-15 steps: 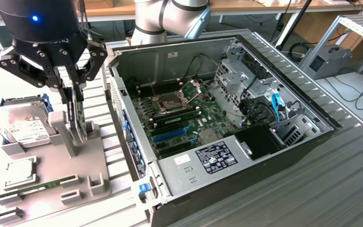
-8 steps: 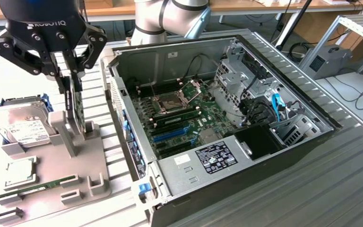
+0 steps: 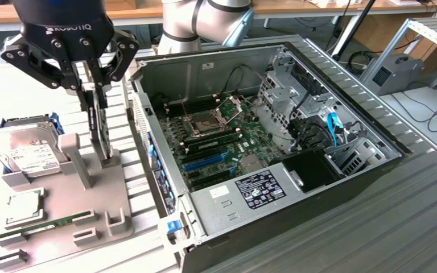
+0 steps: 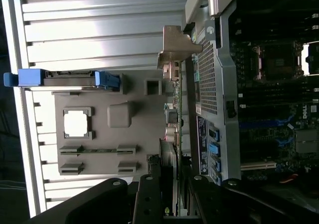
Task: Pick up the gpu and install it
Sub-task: 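Pick up the gpu and move the gpu toward the slot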
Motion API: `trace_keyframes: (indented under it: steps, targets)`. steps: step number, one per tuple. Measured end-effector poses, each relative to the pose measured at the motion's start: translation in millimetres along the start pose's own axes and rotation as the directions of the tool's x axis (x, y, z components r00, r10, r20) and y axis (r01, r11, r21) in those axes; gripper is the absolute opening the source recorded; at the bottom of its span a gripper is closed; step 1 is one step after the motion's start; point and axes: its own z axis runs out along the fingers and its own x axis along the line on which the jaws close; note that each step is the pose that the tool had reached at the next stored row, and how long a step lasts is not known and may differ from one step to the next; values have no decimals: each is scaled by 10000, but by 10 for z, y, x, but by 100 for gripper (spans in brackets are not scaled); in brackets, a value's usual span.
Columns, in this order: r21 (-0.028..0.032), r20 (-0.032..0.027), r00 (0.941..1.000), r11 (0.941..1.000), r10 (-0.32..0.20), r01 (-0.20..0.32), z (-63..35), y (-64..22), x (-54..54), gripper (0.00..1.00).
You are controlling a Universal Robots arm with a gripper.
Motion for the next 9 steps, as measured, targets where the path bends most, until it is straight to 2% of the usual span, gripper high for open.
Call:
trace_keyframes:
  steps: [9]
  targets:
    - [0, 0, 10000, 10000, -1, 1, 3, 8, -105, 26]
